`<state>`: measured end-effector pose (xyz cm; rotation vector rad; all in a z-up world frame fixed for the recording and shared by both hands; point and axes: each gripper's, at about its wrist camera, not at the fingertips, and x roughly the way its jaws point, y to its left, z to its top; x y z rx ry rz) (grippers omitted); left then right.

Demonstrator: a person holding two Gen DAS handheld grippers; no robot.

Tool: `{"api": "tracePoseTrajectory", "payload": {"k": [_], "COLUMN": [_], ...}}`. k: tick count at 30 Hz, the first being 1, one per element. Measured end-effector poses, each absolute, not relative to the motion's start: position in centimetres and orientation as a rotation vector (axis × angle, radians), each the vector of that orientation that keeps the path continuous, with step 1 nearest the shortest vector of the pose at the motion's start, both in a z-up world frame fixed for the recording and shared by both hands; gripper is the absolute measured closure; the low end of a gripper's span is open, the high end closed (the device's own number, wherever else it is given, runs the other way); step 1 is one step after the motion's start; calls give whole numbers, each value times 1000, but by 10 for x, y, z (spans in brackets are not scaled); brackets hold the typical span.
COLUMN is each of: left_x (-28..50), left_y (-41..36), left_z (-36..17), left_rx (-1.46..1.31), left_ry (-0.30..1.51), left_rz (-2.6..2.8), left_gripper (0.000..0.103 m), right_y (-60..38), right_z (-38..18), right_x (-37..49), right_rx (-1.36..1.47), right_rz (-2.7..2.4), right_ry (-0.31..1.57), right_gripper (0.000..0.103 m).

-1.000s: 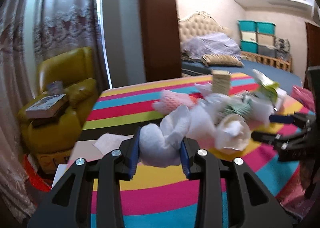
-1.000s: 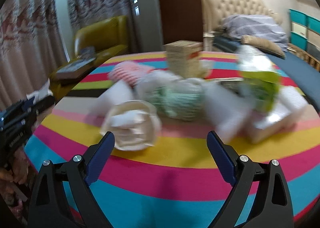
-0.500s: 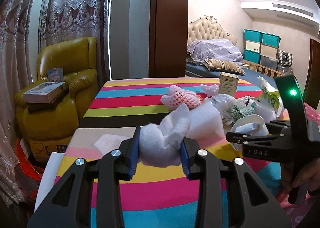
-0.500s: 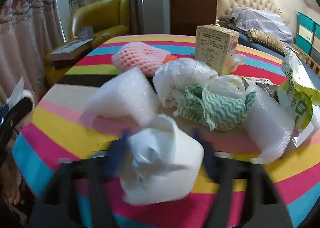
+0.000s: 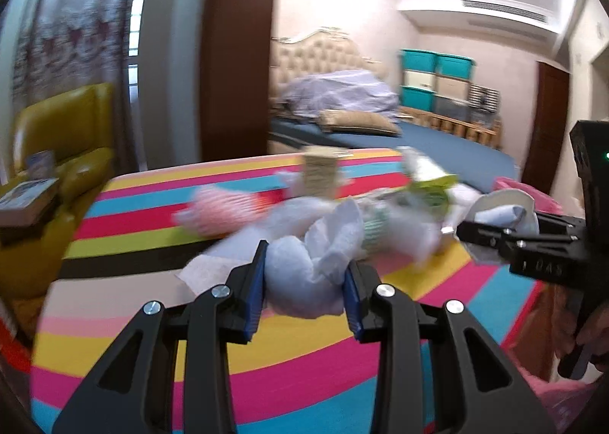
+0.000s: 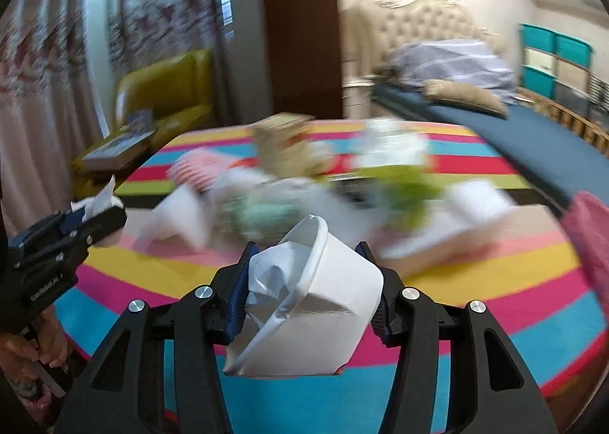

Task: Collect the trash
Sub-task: 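Grasp the white paper cup with the right gripper and carry both toward the pink wastebasket, then open both grippers over the pink wastebasket, dropping tissue and cup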

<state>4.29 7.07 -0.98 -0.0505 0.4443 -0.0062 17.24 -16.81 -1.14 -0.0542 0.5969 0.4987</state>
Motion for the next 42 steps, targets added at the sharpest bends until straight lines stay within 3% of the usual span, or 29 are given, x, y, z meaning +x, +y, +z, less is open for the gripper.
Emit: {"api": "tracePoseTrajectory", "payload": {"k": [16,38,41,42], "left_x": [166,350,369,378], "left_y": [-137,-380,-395,-398], "left_z": [3,15,11,9], "left_rx": [61,39,10,-15], "left_ry": [490,587,614,622], "left_rz": [-465,-756,-750,-733], "left_gripper": [68,65,57,47], "right_y": [-400,-537,-539,-540], "right_z": [-14,-26,-30,-33], "right_x": [209,300,313,317], "right_rx": [73,100,81,70], "right_rz": [101,-37,-30,-50], "right_ry": [543,505,514,512], "right_gripper": [52,52,49,39]}}
